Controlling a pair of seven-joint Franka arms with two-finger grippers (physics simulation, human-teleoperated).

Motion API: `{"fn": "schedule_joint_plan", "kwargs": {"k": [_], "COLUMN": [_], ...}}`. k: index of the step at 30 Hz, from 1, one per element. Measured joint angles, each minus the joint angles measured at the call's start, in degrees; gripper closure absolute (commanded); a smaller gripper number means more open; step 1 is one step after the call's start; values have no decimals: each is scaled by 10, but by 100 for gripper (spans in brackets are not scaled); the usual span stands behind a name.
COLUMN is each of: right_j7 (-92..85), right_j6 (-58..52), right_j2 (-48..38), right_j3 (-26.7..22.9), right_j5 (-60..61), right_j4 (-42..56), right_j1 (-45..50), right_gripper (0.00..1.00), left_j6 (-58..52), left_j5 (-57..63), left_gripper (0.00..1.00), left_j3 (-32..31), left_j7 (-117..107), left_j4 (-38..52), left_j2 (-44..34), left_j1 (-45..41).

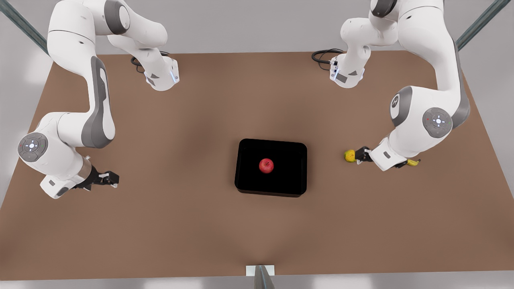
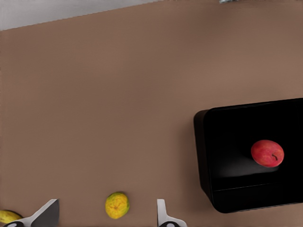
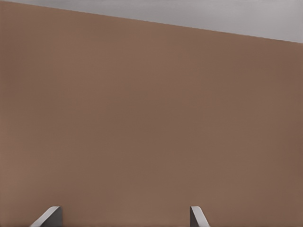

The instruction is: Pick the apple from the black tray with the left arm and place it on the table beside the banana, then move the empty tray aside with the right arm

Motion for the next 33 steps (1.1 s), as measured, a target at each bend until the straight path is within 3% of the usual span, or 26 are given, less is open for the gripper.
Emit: {"fn": "schedule_joint_plan", "kwargs": {"k": [4, 8, 11, 15, 26, 33], "right_j7": [-5, -10, -12, -15, -21, -23], "right_j6": [3, 15, -11, -78, -134, -140], "right_j2": [28, 131, 100, 84, 85, 85], "right_j3": [-3, -4, -2, 5, 6, 6], "right_j5": [-1, 0, -1, 0, 1, 1], "right_j4": [14, 75, 105, 147, 151, 151], "right_j1": [-2, -19, -20, -18, -18, -18], "right_gripper": [0, 0, 0, 0, 0, 0], "left_j6": [10, 15, 21, 47, 169, 221], "left_j5": [-3, -9, 7, 24, 40, 65], "left_gripper": [0, 0, 0, 0, 0, 0], "left_j3": [-7, -22, -24, -25, -20, -19], "left_j7": [-7, -35, -84, -161, -314, -366], "left_j4": [3, 5, 4, 1, 14, 17], "left_j2": [2, 2, 22, 79, 224, 253], "left_j1": [-3, -139, -247, -321, -312, -310]}}
